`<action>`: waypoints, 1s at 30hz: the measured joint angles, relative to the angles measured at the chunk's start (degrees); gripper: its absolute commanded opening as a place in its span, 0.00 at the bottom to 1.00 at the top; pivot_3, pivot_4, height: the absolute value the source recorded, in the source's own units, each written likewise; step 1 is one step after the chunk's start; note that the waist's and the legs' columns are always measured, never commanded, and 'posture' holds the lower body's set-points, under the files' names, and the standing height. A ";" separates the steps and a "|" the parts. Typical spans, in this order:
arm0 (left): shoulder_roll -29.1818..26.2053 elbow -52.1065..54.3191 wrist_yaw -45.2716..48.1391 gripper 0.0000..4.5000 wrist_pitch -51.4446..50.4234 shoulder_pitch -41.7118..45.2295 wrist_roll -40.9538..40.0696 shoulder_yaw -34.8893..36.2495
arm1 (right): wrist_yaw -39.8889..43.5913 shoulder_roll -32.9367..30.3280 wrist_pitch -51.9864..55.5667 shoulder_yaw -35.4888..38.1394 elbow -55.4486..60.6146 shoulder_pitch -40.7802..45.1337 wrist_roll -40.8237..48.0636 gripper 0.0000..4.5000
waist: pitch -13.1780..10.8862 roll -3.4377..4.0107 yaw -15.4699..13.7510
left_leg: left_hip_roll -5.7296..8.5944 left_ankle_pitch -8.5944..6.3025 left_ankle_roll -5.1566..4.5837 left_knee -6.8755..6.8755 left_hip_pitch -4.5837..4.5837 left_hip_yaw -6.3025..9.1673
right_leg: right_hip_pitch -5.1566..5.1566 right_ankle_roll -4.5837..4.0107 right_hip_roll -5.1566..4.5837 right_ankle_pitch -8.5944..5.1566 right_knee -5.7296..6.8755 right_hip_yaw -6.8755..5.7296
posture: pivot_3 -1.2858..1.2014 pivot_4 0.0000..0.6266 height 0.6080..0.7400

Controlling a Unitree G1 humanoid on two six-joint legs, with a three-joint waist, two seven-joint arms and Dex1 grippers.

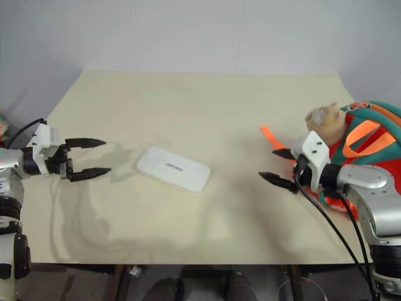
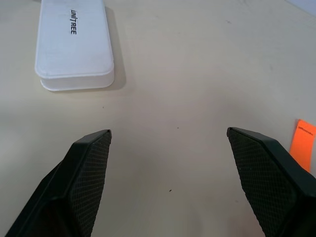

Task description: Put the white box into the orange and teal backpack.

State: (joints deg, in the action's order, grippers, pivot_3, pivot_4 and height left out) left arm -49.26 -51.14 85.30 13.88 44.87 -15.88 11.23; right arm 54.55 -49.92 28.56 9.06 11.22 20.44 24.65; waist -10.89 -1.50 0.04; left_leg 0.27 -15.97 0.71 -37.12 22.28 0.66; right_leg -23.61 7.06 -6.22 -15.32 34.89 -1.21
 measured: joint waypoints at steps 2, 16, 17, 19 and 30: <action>0.07 0.43 -0.11 1.00 0.05 0.01 0.00 0.00 | 0.01 0.33 -0.29 -0.15 0.08 1.46 0.04 0.99 | 0.00 0.00 0.03 | -0.01 0.00 0.00 -0.01 0.00 0.00 | 0.00 0.00 0.01 0.00 0.02 0.00 | 0.52 0.24 1.00; 1.92 3.65 -3.27 1.00 -1.85 -0.38 -0.60 -0.10 | -1.61 4.32 -1.64 -6.18 -1.52 6.62 -3.13 0.99 | 0.00 0.00 -0.01 | -0.01 -0.03 -0.01 0.00 0.03 -0.02 | -0.04 0.01 0.01 0.00 -0.02 0.00 | 0.52 0.24 1.00; 1.93 3.65 -3.34 1.00 -2.05 -0.34 -0.59 -0.23 | -1.85 4.39 -1.14 -6.46 -0.49 6.16 -3.18 0.99 | 0.00 0.00 0.00 | -0.01 -0.03 -0.01 -0.01 0.03 -0.03 | -0.04 0.01 0.01 0.00 -0.02 0.00 | 0.52 0.24 1.00; 1.92 3.63 -3.57 1.00 -2.12 -0.33 -0.45 -0.37 | -2.67 4.97 -0.57 -6.55 0.53 5.89 -3.27 0.99 | 0.00 0.00 0.00 | -0.01 -0.04 -0.01 -0.03 0.03 -0.03 | -0.03 0.01 0.01 0.00 0.01 0.00 | 0.52 0.24 1.00; 3.18 0.36 -10.99 0.45 -1.15 3.01 4.95 -3.73 | -8.08 10.14 -0.34 -11.01 3.08 6.28 -6.88 0.41 | 0.00 0.00 0.00 | 0.00 -0.04 -0.01 -0.05 0.04 -0.02 | -0.04 0.01 0.04 0.00 0.02 0.00 | 0.52 0.24 1.00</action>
State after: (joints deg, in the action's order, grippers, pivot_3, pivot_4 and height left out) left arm -46.08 -50.78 74.31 12.73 47.88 -10.93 7.50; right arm 46.47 -39.78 28.21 -1.95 14.30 26.72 17.76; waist -10.89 -1.50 0.05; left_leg 0.27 -16.01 0.69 -37.17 22.33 0.63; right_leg -23.65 7.07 -6.18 -15.33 34.91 -1.21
